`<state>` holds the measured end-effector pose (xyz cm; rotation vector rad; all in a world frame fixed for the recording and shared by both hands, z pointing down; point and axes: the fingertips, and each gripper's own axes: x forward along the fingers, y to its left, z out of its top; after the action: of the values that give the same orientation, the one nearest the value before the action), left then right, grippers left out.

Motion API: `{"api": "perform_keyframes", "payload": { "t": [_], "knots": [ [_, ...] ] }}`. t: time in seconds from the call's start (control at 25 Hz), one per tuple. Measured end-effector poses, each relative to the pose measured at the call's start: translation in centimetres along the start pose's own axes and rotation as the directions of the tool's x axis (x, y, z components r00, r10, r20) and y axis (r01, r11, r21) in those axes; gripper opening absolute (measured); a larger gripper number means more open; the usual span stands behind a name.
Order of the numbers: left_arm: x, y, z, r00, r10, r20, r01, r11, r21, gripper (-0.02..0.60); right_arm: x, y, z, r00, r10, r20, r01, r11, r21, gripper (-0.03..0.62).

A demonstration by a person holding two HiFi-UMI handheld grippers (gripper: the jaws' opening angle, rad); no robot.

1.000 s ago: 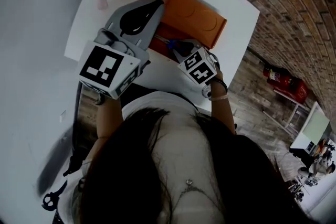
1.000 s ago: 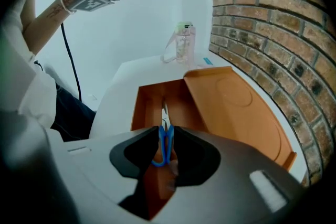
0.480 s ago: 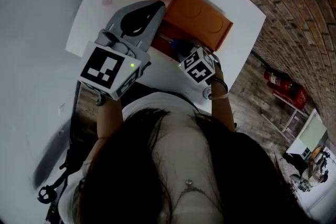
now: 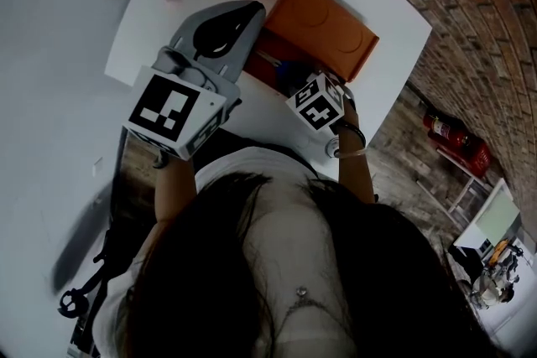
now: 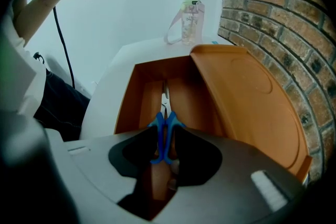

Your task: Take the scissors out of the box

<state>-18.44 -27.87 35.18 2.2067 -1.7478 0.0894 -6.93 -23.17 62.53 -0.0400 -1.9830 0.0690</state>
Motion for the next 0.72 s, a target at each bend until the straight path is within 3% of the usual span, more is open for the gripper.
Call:
{"api": "perform_keyframes", "payload": {
  "t": [0.72],
  "knots": [
    [0.41, -0.55, -0.13, 1.000, -0.027, -0.001, 0.027, 1.000, 0.015, 0.000, 0.93, 0.04, -0.51, 0.997, -0.034, -0.063, 0.033, 0.999, -0.020, 0.109]
  ]
}}
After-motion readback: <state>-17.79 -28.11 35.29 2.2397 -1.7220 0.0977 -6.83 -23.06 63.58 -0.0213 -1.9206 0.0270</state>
